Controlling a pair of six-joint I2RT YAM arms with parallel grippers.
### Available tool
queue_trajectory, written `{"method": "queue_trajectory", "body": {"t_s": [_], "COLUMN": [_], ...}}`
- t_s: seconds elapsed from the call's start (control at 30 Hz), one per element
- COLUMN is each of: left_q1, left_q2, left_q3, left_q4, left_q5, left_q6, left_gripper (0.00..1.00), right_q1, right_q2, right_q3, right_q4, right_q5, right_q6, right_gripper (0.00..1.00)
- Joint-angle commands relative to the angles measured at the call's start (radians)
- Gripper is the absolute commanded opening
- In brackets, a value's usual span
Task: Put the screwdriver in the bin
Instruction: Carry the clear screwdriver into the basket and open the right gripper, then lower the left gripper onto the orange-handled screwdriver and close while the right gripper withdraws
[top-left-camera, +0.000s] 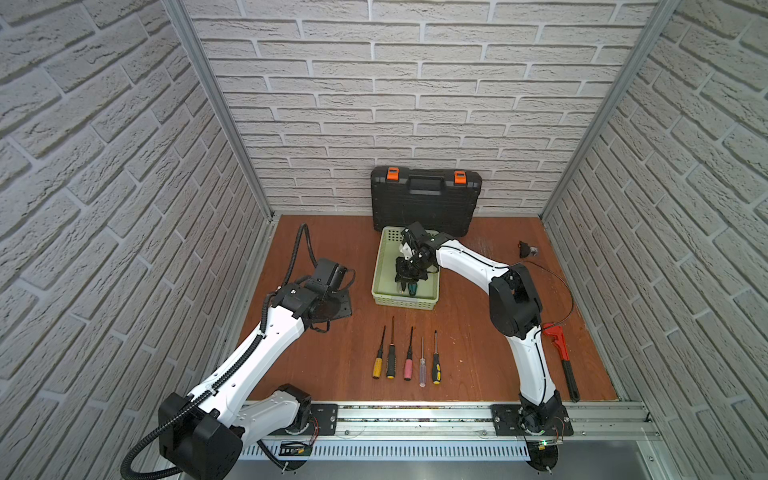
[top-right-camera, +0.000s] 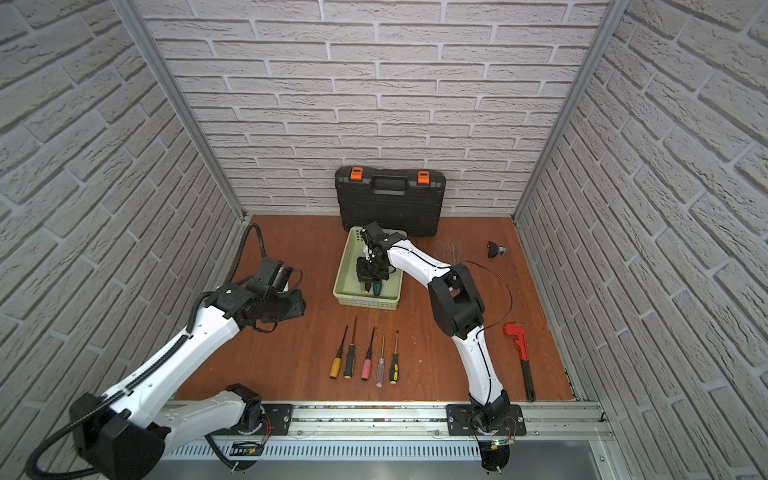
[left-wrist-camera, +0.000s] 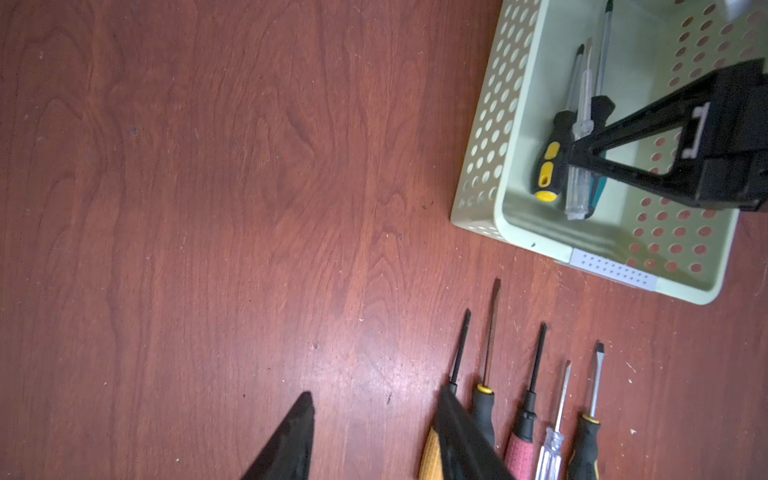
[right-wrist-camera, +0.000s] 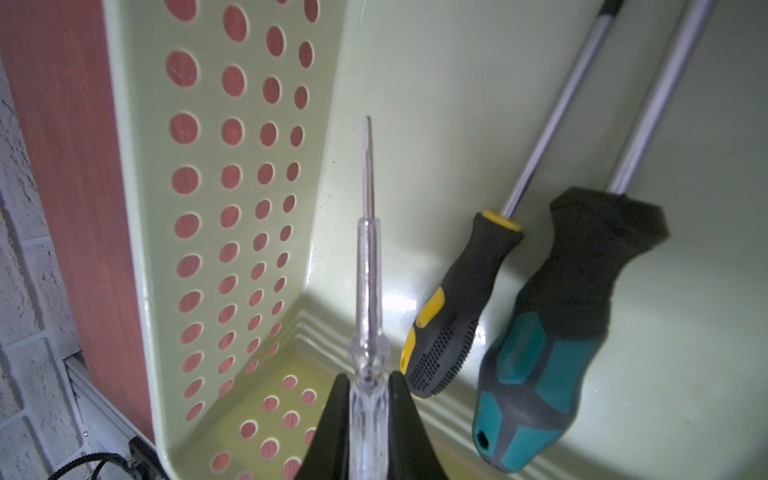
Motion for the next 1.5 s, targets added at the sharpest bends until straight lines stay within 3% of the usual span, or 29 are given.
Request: {"method": "queue_trajectory", "body": {"t_s": [0.0, 0.33, 0.53, 1.1, 1.33, 1.47], "left_q1": [0.008, 0.011, 0.012, 0.023, 0.040, 0.041], "left_q2": [-0.011, 0.001, -0.013, -0.041, -0.043, -0.018], "left_q3": [-0.018, -0.022, -0.030, -0.043, -0.033, -0.002], "left_q4": [0.028, 0.045, 0.047, 0.057, 0.071, 0.057], "left_q5": [0.006, 0.016, 0.018, 0.018, 0.023, 0.032], "left_q6": [-0.003, 0.005, 0.000, 0.015, 0.027, 0.046], "left_gripper": [0.49, 0.49, 0.49, 0.49, 0.53, 0.53], "right_q1": [-0.001, -0.058, -0.067, -0.070, -0.070, -0.070], "right_q2": [-0.072, -0.152, -0.115, 0.004, 0.002, -0.003], "right_q3": [0.022, -0.077, -0.074, 0.005, 0.005, 0.016], "right_q4": [-0.052, -0.071, -0.120, -0.133, -0.137, -0.134], "right_q5": [0.085, 0.153, 0.206, 0.204, 0.216, 0.206], "right_q6": [-0.045, -0.062, -0.087, -0.067, -0.064, -0.063], "right_gripper": [0.05, 0.05, 0.05, 0.09, 0.33, 0.34]}}
